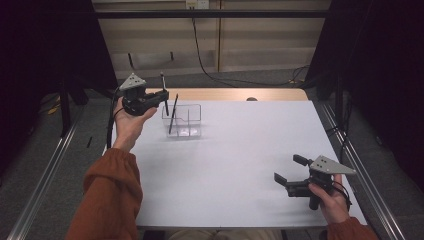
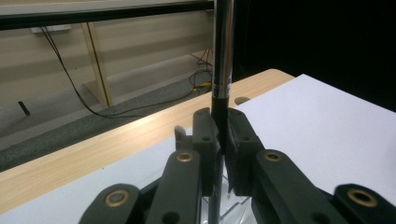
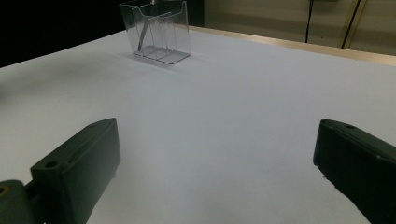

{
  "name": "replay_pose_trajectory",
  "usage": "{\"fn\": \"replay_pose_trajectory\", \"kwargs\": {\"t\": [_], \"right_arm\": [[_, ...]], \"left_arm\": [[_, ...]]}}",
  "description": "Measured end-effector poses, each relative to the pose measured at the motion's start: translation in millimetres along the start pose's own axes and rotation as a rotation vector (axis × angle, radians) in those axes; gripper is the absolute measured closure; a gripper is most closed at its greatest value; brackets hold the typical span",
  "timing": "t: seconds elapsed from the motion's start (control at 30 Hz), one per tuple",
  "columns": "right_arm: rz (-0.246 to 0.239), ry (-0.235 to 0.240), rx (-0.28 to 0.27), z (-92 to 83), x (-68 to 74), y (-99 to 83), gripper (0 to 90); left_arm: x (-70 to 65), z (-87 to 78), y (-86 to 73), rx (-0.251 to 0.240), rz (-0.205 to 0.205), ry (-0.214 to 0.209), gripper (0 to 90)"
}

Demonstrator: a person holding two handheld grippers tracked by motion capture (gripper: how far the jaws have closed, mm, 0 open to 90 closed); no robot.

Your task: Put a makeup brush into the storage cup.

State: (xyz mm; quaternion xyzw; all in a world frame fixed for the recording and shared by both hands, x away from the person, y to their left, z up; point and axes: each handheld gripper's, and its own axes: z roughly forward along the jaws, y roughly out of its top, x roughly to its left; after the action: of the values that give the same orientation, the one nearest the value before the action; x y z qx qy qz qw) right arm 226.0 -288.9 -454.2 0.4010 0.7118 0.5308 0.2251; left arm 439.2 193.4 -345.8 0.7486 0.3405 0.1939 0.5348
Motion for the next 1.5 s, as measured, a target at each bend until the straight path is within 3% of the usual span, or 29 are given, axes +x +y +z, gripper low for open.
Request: {"fn": "replay_pose_trajectory", "kwargs": {"t": [0.43,0.9,1.5], "right_arm": [[-0.006,0.000,0.001,0.0,0.8,-0.2,0.0],[-0.010,0.005,0.005,0.2,1.1,-0.5,0.0],[-0.016,0.005,0.019,1.2,1.0,-1.1,0.0]], "left_arm": [[6.0,11.4,-9.3,0.022,0.002,0.028,84.1],[9.2,23.3,-23.4,0.072,-0.010,0.031,84.1],[12.1,27.2,-37.6,0.094,-0.036,0.029,84.1]]}}
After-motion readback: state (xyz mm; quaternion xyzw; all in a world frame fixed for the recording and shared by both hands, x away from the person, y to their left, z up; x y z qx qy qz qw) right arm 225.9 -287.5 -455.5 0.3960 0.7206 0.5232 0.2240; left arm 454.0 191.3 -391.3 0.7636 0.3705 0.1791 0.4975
